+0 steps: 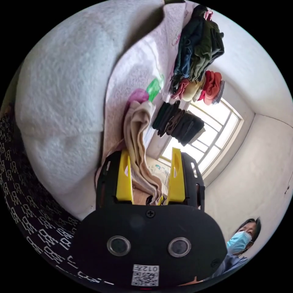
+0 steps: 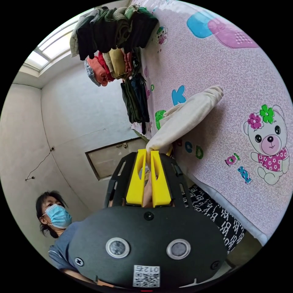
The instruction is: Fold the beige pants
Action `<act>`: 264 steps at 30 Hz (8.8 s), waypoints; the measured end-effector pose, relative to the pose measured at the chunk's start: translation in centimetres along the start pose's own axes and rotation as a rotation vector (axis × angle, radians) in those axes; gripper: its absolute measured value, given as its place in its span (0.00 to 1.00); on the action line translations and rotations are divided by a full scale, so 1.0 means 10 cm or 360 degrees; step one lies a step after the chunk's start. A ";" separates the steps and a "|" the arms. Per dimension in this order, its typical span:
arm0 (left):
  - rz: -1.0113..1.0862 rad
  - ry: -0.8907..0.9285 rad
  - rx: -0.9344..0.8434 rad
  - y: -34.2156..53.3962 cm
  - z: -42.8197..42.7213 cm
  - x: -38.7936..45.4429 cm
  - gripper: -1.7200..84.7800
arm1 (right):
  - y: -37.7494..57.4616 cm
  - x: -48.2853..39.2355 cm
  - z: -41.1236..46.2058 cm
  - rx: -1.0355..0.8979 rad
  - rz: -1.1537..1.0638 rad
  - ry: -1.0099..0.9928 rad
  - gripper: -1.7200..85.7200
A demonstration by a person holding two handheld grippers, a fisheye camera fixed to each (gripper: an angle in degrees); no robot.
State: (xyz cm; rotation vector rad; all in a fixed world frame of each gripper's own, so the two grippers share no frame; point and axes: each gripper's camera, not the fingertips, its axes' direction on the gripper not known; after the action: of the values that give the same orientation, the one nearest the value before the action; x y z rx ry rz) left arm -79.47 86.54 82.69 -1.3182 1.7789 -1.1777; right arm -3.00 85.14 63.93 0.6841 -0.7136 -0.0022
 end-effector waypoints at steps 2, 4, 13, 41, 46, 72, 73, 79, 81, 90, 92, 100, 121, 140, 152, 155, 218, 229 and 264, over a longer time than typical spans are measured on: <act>-0.0006 -0.0028 -0.0025 0.03 -0.03 0.08 0.21 | -0.10 0.07 -0.01 -0.0001 0.0007 -0.0020 0.04; 0.0016 -0.0148 -0.0064 0.10 -0.03 0.20 0.19 | -0.21 0.13 -0.02 -0.0016 0.0007 -0.0030 0.04; 0.0066 -0.0449 -0.0164 0.57 -0.04 0.78 0.09 | -0.81 0.29 -0.05 0.0029 -0.0048 -0.0047 0.04; 0.0963 0.0104 0.0731 0.47 -1.93 4.74 0.06 | -6.51 -5.25 6.88 -0.1315 -0.1451 0.0664 0.04; 0.0497 -0.0046 0.0705 0.34 -1.56 3.95 0.06 | -7.33 -4.56 8.10 -0.1453 -0.1288 0.1401 0.04; 0.1230 -0.1100 0.0406 2.54 -0.85 4.22 0.03 | -7.39 -4.80 9.19 -0.1330 -0.1546 0.1816 0.05; 0.1350 -0.1153 0.0448 2.58 -0.82 4.34 0.03 | -7.37 -4.82 9.17 -0.1316 -0.1558 0.1821 0.05; 0.1861 -0.1495 0.0229 2.46 -0.12 5.04 0.02 | -7.26 -5.13 8.77 -0.1046 -0.1593 0.1952 0.05; 0.1837 -0.1585 -0.0020 2.43 0.19 4.85 0.02 | -7.13 -5.32 8.57 -0.0858 -0.1732 0.1982 0.03; 0.1938 -0.1994 -0.0074 2.81 0.76 4.24 0.02 | -6.72 -5.00 9.03 -0.0911 -0.1942 0.1842 0.02; 0.1963 -0.2008 -0.0103 2.85 0.82 4.21 0.02 | -6.74 -4.86 9.10 -0.0917 -0.1945 0.1940 0.02; 0.2035 -0.1856 -0.0313 2.94 0.90 4.16 0.02 | -6.60 -4.89 9.00 -0.0851 -0.1942 0.1982 0.02; 0.2030 -0.1834 0.0046 3.13 0.56 4.87 0.02 | -6.29 -5.56 8.30 -0.0401 -0.2043 0.1698 0.02; 0.1660 -0.1962 0.0269 3.01 0.46 4.86 0.02 | -6.17 -5.35 7.72 -0.0240 -0.1902 0.1578 0.02; 0.1773 -0.1910 0.0292 3.54 0.34 4.74 0.02 | -6.16 -5.09 7.18 -0.0193 -0.1741 0.1537 0.02; 0.1850 -0.1975 0.0072 3.74 0.45 4.63 0.02 | -6.04 -4.86 7.14 -0.0267 -0.1740 0.1607 0.02; 0.1103 -0.2357 0.0308 2.58 1.08 6.30 0.02 | -5.86 -5.42 8.76 0.0078 -0.1456 0.2100 0.02; 0.0891 -0.2304 0.0265 2.41 1.18 6.51 0.02 | -5.56 -5.48 8.46 0.0180 -0.1344 0.1998 0.02; 0.0743 -0.2256 0.0384 2.24 1.49 6.55 0.02 | -5.14 -5.05 7.71 0.0132 -0.1574 0.1586 0.02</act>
State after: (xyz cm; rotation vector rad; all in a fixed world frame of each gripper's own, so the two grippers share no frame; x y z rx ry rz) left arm -95.56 22.21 57.82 -1.0125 0.7418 -0.0240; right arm -76.72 11.73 46.15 0.9388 0.6215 -0.5071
